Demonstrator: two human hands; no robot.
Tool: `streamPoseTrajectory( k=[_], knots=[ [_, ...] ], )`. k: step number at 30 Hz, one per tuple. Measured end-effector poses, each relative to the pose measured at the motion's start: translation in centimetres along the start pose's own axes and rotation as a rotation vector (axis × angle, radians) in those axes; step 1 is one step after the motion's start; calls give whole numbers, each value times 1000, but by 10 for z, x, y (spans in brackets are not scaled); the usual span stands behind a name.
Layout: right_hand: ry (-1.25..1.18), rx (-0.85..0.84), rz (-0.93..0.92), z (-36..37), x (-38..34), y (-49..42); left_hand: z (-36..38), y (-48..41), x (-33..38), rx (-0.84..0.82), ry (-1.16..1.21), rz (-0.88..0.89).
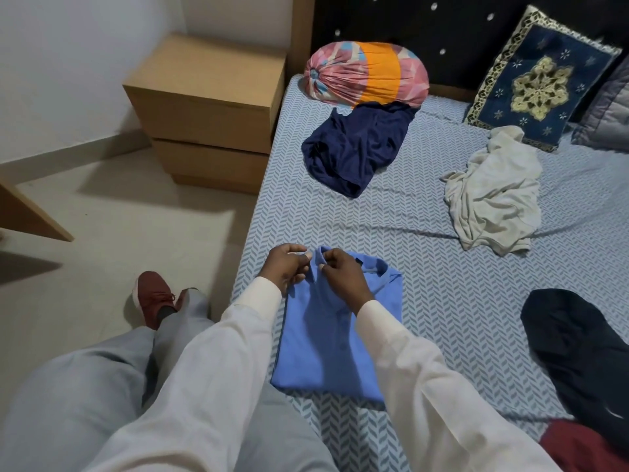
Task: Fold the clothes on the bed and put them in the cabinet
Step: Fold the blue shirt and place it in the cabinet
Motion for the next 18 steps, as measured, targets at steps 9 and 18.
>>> streamPoseTrajectory(
  k=[9, 18],
  knots=[
    [-86, 182, -39, -21, 14, 25, -7, 31, 20, 313, -444, 527],
    [-100, 415, 123, -84, 91, 70, 10, 61, -28, 174, -1034, 590]
  ],
)
Point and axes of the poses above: each hand's wrist, its own y-axis away from the middle knuckle, its own z-axis out of the palm, x = y × z, the point moved 6 cm from there along -y, towards the middle knuckle, and after that the axes turned 8 degrees about x, right-handed, at the moved point
